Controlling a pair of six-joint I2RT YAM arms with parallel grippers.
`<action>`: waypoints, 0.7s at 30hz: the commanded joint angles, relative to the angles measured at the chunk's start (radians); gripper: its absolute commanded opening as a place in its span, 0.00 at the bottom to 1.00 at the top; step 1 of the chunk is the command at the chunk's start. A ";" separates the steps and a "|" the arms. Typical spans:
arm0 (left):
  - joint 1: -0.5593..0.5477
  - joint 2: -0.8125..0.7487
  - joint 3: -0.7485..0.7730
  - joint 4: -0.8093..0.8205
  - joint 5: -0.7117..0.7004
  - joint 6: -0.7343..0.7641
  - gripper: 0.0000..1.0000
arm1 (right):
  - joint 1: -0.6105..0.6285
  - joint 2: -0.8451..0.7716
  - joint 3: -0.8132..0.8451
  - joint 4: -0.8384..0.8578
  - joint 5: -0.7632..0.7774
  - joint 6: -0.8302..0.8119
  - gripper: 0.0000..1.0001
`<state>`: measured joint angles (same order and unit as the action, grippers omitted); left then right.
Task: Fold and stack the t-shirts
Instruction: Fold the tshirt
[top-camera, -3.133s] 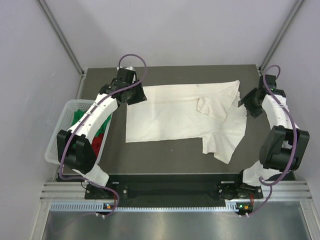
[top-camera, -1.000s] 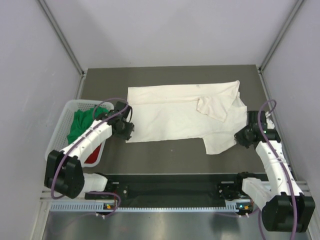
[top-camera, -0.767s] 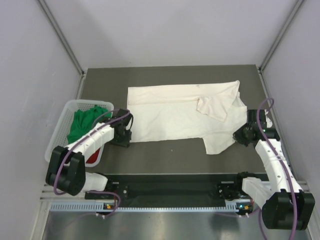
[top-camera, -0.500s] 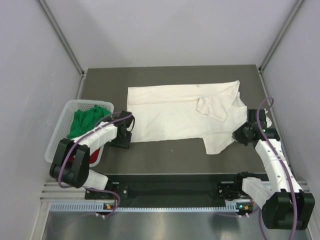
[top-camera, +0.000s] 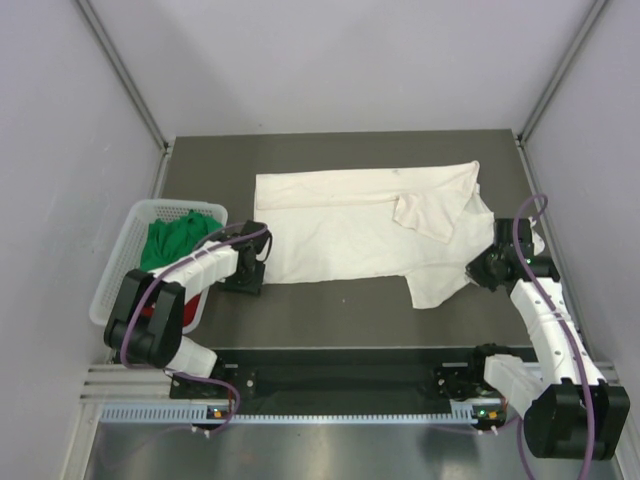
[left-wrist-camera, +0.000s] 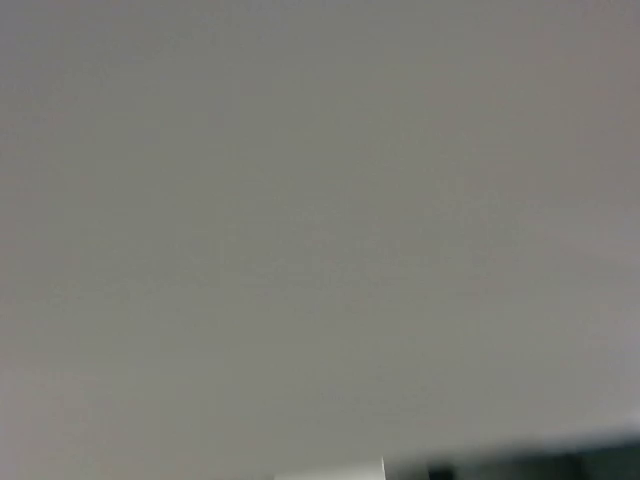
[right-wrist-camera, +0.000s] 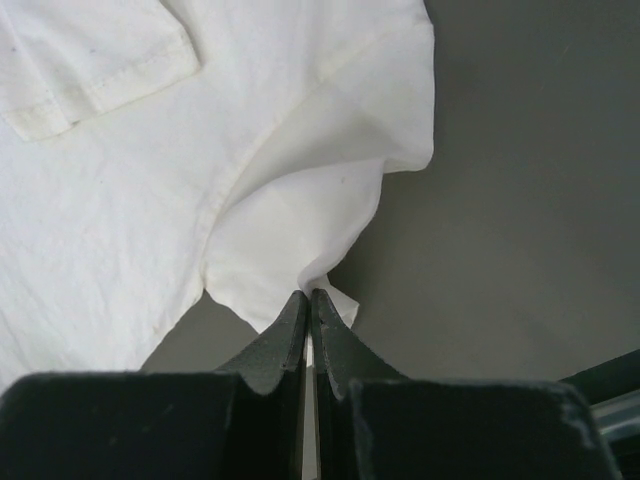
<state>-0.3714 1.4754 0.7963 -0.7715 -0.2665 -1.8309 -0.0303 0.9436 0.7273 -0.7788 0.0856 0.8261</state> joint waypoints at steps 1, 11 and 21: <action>-0.006 -0.038 0.001 0.026 -0.010 -0.054 0.41 | 0.010 -0.012 0.030 0.018 0.022 -0.016 0.00; -0.017 -0.058 -0.002 0.029 -0.016 -0.099 0.42 | 0.010 -0.008 0.035 0.019 0.020 -0.008 0.00; -0.018 0.019 -0.026 0.086 0.018 -0.076 0.40 | 0.010 -0.034 0.040 0.007 0.075 -0.015 0.00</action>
<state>-0.3840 1.4765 0.7906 -0.7246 -0.2787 -1.8679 -0.0303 0.9367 0.7273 -0.7803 0.1120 0.8215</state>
